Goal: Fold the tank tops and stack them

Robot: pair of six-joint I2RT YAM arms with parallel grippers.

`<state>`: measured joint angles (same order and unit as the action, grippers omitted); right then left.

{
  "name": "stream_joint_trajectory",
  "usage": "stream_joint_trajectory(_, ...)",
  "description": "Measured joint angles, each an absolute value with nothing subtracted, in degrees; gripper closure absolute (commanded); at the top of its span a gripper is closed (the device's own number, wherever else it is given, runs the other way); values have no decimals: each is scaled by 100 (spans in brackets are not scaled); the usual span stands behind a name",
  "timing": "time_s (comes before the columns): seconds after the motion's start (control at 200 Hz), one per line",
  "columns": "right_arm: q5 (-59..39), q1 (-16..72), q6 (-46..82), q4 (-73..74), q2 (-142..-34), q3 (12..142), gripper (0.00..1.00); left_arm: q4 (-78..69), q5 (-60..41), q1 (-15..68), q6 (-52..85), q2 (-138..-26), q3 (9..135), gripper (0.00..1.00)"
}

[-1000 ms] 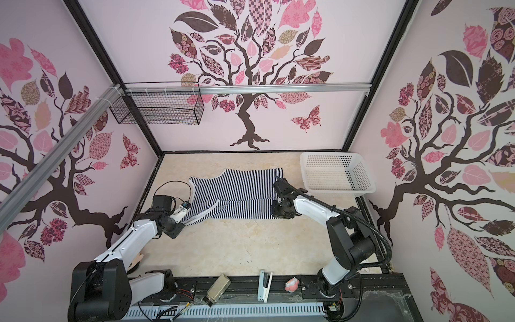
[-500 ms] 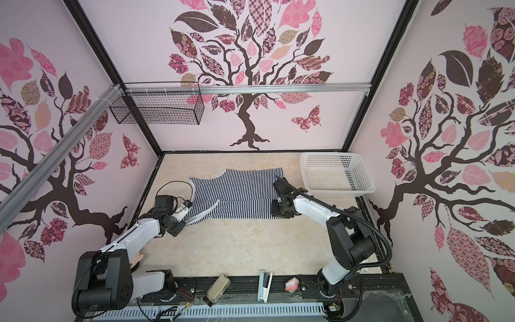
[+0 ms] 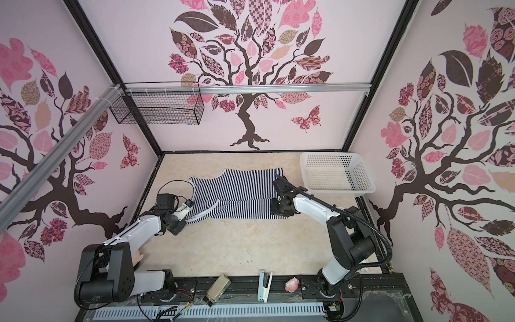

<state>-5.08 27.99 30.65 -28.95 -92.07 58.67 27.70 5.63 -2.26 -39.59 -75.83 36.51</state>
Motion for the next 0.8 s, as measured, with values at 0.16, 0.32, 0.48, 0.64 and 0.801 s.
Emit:
stream_joint_trajectory(0.16, -429, 2792, 3063, -2930, -9417, 5966, 60, 2821, 523, -226, -3946, -7581, 3879, 100)
stream_joint_trajectory(0.32, -421, 2729, 3063, -2939, -9719, 6123, 60, 2816, 532, -226, -3920, -7588, 4108, 100)
stream_joint_trajectory(0.48, -375, 2689, 3063, -2932, -9972, 6257, 60, 2790, 587, -226, -3903, -7782, 4353, 100)
stream_joint_trajectory(0.64, -263, 2637, 3063, -2939, -10145, 6270, 60, 2746, 661, -226, -3909, -8071, 4530, 100)
stream_joint_trajectory(0.801, -123, 2596, 3059, -2947, -10261, 6270, 59, 2687, 792, -233, -3927, -8412, 4711, 100)
